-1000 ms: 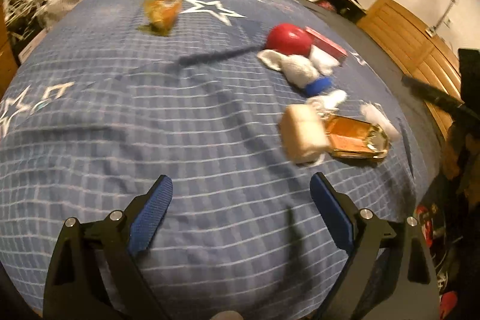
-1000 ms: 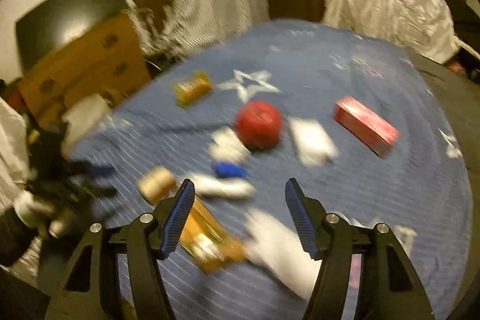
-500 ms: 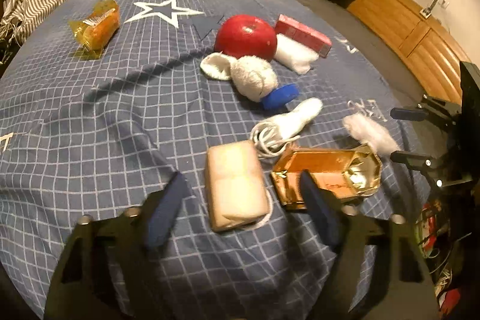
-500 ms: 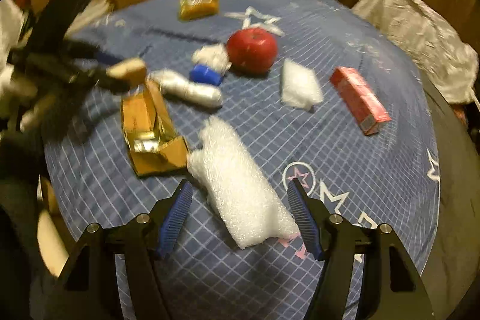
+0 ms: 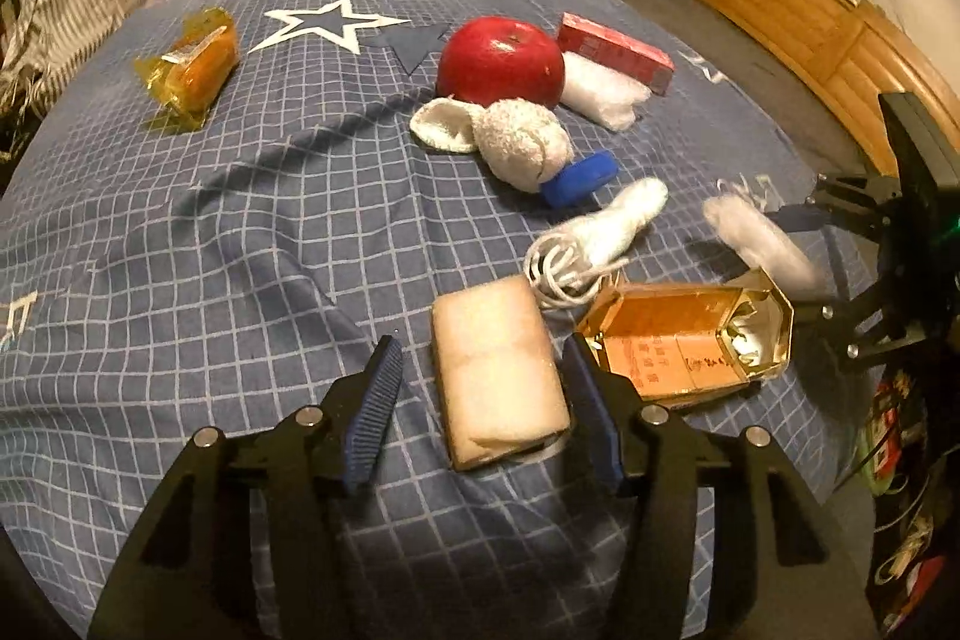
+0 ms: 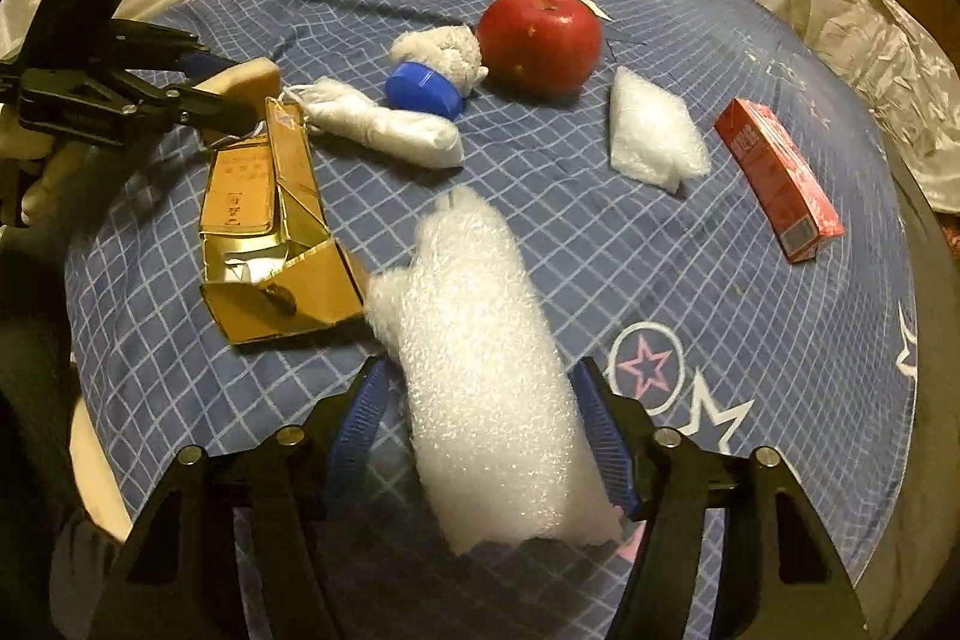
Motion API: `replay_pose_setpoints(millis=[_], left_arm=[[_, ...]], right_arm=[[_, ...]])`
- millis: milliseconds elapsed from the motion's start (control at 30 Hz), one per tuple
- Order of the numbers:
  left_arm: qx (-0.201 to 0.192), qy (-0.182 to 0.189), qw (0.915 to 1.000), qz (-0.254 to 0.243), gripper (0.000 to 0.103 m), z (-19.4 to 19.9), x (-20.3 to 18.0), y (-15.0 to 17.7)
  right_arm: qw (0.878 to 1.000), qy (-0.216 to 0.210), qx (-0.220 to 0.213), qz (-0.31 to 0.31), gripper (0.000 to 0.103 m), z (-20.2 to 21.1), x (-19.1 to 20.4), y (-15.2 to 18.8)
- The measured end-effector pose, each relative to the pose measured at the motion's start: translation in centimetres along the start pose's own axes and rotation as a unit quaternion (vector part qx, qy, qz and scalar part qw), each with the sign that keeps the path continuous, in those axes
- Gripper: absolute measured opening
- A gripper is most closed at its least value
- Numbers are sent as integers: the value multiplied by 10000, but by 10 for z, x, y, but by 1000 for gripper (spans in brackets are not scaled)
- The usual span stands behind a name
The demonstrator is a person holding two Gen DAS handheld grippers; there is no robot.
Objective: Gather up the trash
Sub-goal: 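Grasp the beige sponge with left tool while right tool grasps bubble-wrap sleeve, then lift the sponge and bubble wrap and carry both over the white bucket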
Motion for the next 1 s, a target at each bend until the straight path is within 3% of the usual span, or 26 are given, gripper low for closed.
replay_pose_setpoints(millis=[233,367,533,667,833,1000], left_arm=[[73,-29,9999,-88,54,-3,0,0],[-50,-141,9999,-80,32,1,3,1],[-383,-496,9980,-44,31,20,14,0],[-887,-813,9927,-68,31,53,19,-13],[-1581,-1084,9814,-135,31,101,12,-34],[-2184,-1143,9690,-161,31,144,-5,-55]], right_arm=[[9993,98,-161,-322,55,2,-3,0],[9967,414,-364,-602,52,8,-5,-2],[9849,850,-917,-1197,51,33,-8,-7],[9658,1236,-1624,-1602,51,68,1,-25],[9288,1654,-2547,-2124,52,114,18,-53],[9011,2077,-3184,-2085,52,157,46,-78]])
Point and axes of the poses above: each gripper's, at about its wrist camera, not at the fingertips, and z roughly against the way its jaws point, x to its left, y to its underside, the point moved 10 cm from there along -z, roughly the way its jaws point, and after that the axes turned 14 degrees about -x, right-handed, at the moved point
